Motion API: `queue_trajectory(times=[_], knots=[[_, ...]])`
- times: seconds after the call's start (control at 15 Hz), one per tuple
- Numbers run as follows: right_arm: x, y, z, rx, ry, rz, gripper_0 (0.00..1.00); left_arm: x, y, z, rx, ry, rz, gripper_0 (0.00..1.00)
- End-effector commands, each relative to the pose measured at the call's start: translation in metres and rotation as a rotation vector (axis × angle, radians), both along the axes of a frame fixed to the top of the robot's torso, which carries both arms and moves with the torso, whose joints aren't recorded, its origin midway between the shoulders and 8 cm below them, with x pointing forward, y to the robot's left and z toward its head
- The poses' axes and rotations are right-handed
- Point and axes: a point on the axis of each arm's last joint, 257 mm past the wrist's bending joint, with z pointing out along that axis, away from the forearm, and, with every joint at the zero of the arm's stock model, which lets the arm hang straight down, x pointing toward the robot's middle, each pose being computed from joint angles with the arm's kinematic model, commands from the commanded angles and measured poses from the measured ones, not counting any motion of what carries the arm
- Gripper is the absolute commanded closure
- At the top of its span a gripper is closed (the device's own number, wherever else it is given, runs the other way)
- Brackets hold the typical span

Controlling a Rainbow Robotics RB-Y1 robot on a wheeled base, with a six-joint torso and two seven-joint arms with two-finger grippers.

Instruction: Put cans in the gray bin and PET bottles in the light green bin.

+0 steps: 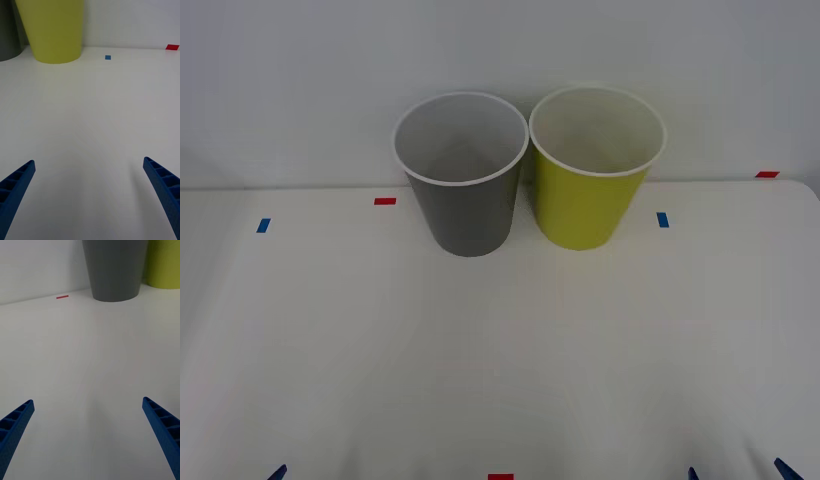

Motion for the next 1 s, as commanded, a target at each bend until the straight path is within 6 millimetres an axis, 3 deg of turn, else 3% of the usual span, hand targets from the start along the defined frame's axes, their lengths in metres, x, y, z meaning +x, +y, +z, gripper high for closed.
queue_trajectory(times=[0.07,1.0], knots=[[0.0000,0.0000,0.0000,0.000,0.000,0.000,0.00,0.0000,0.0000,0.0000,0.000,0.000,0.000,0.00],[0.0000,0.0000,0.0000,0.000,0.000,0.000,0.00,0.0000,0.0000,0.0000,0.000,0.000,0.000,0.00]])
